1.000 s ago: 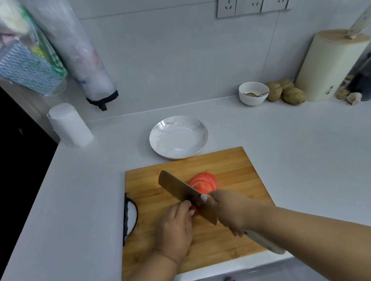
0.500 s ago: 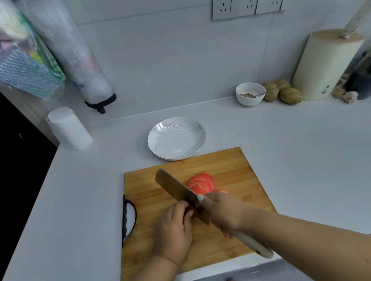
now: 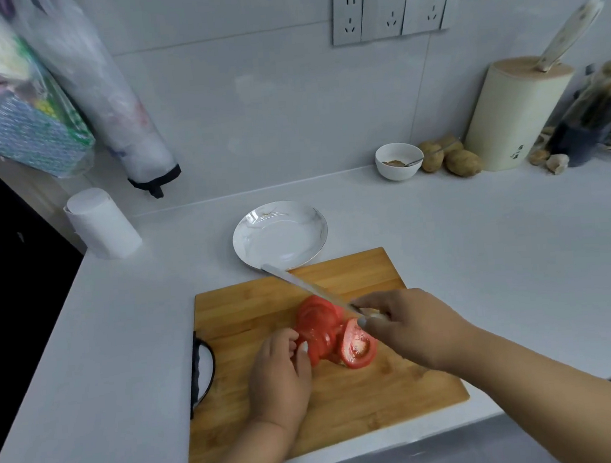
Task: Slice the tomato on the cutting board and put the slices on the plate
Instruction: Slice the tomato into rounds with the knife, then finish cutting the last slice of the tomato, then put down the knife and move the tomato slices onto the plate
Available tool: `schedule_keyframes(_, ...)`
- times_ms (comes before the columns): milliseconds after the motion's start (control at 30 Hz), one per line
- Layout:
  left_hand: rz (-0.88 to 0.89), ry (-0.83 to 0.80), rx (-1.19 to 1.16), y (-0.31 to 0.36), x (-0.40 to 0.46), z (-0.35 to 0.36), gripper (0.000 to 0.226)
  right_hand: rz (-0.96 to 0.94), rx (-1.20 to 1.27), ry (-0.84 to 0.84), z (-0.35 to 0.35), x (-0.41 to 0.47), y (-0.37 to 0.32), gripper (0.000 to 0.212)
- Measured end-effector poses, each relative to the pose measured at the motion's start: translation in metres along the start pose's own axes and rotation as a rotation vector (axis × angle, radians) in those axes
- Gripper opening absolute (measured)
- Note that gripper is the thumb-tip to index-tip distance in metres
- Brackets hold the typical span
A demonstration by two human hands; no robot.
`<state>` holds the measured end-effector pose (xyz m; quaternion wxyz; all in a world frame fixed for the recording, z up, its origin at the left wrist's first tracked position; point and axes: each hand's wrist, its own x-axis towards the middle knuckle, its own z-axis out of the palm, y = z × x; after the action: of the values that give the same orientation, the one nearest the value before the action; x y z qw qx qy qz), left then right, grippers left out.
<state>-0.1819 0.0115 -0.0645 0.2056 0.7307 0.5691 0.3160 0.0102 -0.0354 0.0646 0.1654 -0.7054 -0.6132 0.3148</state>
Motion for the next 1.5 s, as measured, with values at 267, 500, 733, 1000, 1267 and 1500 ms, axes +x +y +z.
schedule_keyframes(267,-0.077,0.006,-0.046,0.001,0.005,0.0,0.008,0.203,-0.278,0.214,0.011,-0.003,0.035,0.026)
schedule_keyframes(500,-0.102,0.02,-0.051,0.006,0.008,0.002,0.008,0.326,-0.377,0.312,0.043,0.03,0.067,0.017)
schedule_keyframes(733,-0.125,0.005,-0.066,0.007,0.011,0.0,0.007,0.29,-0.383,0.28,0.058,0.046,0.072,0.039)
schedule_keyframes(1000,-0.154,-0.081,-0.114,0.006,0.022,-0.01,0.011,0.219,-0.428,0.212,0.053,0.043,0.072,0.034)
schedule_keyframes(1267,-0.167,-0.33,-0.112,0.004,0.037,-0.016,0.054,-0.004,-0.391,0.195,0.036,0.053,0.049,0.042)
schedule_keyframes(1500,-0.183,-0.429,-0.036,0.001,0.047,-0.014,0.068,0.032,-0.453,-0.131,0.044,0.073,0.028,0.042)
